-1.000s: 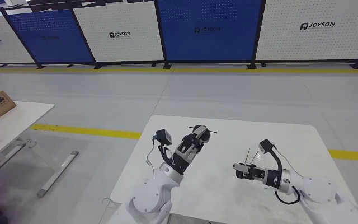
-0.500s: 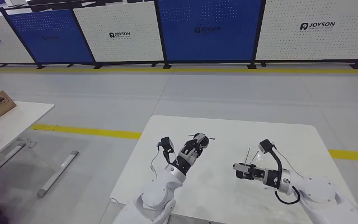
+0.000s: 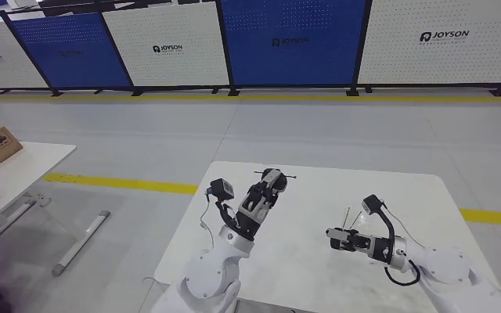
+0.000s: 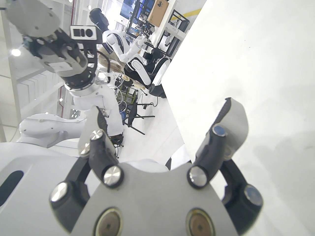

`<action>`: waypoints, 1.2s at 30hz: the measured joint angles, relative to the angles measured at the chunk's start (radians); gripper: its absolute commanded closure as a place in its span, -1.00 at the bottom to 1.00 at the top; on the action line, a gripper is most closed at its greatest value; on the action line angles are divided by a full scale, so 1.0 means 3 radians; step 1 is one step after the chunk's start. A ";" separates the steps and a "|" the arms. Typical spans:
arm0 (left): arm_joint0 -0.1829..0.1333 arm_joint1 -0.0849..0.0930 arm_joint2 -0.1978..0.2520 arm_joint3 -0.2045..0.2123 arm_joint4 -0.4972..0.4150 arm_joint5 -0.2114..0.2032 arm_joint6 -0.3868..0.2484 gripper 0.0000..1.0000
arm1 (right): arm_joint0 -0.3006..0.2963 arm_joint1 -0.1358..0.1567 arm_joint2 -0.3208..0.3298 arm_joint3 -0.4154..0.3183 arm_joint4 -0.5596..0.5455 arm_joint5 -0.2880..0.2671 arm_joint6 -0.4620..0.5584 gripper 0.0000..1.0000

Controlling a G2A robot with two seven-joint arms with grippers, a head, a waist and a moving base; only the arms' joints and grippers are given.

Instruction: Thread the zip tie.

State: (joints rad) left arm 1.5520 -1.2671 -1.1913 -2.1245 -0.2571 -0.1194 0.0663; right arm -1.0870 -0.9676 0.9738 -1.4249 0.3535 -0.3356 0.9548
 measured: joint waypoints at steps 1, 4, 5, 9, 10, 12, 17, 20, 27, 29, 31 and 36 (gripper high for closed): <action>0.0014 0.0001 -0.0017 -0.0074 -0.0014 -0.0026 -0.0014 1.00 | 0.0000 0.0000 0.0000 0.0000 0.0000 0.0000 0.0000 -1.00; 0.0051 0.0004 -0.0058 -0.0284 -0.0023 -0.0097 -0.0071 1.00 | 0.0000 0.0000 0.0000 0.0000 0.0000 0.0000 0.0000 -1.00; 0.0065 0.0006 -0.0066 -0.0347 -0.0010 -0.0118 -0.0093 1.00 | 0.0000 0.0000 0.0000 0.0000 0.0000 0.0000 0.0000 -1.00; 0.0097 0.0007 -0.0066 -0.0444 0.0038 -0.0152 -0.0133 1.00 | 0.0000 0.0000 0.0000 0.0000 0.0000 0.0000 0.0000 -1.00; 0.0098 0.0007 -0.0065 -0.0445 0.0039 -0.0151 -0.0135 1.00 | 0.0000 0.0000 0.0000 0.0000 0.0000 0.0000 0.0000 -1.00; 0.0098 0.0006 -0.0064 -0.0443 0.0039 -0.0149 -0.0135 1.00 | 0.0000 0.0000 0.0000 0.0000 0.0000 0.0000 0.0000 -1.00; 0.0090 0.0006 -0.0061 -0.0408 0.0062 -0.0128 -0.0136 1.00 | 0.0000 0.0000 0.0000 0.0000 0.0000 0.0000 0.0000 -1.00; 0.0043 0.0001 -0.0009 -0.0218 0.0103 -0.0008 -0.0164 1.00 | 0.0000 0.0000 0.0000 0.0000 0.0000 0.0000 0.0000 -1.00; -0.0022 -0.0010 0.0127 0.0293 0.0449 0.0036 -0.0143 1.00 | 0.0000 0.0000 0.0000 0.0000 0.0000 0.0000 0.0000 -1.00; -0.0022 -0.0016 0.0174 0.0430 0.0457 0.0032 -0.0150 1.00 | 0.0000 0.0000 0.0000 0.0000 0.0000 0.0000 0.0000 -1.00; -0.0035 -0.0020 0.0209 0.0550 0.0473 0.0039 -0.0165 1.00 | 0.0000 0.0000 0.0000 0.0000 0.0000 0.0000 0.0000 -1.00; -0.0089 -0.0041 0.0279 0.0770 0.0494 -0.0005 -0.0064 1.00 | 0.0000 0.0000 0.0000 0.0000 0.0000 0.0000 0.0000 -1.00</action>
State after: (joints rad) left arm 1.5252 -1.2795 -1.1074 -1.8936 -0.1090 -0.1208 0.0471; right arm -1.0870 -0.9676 0.9738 -1.4249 0.3535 -0.3356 0.9548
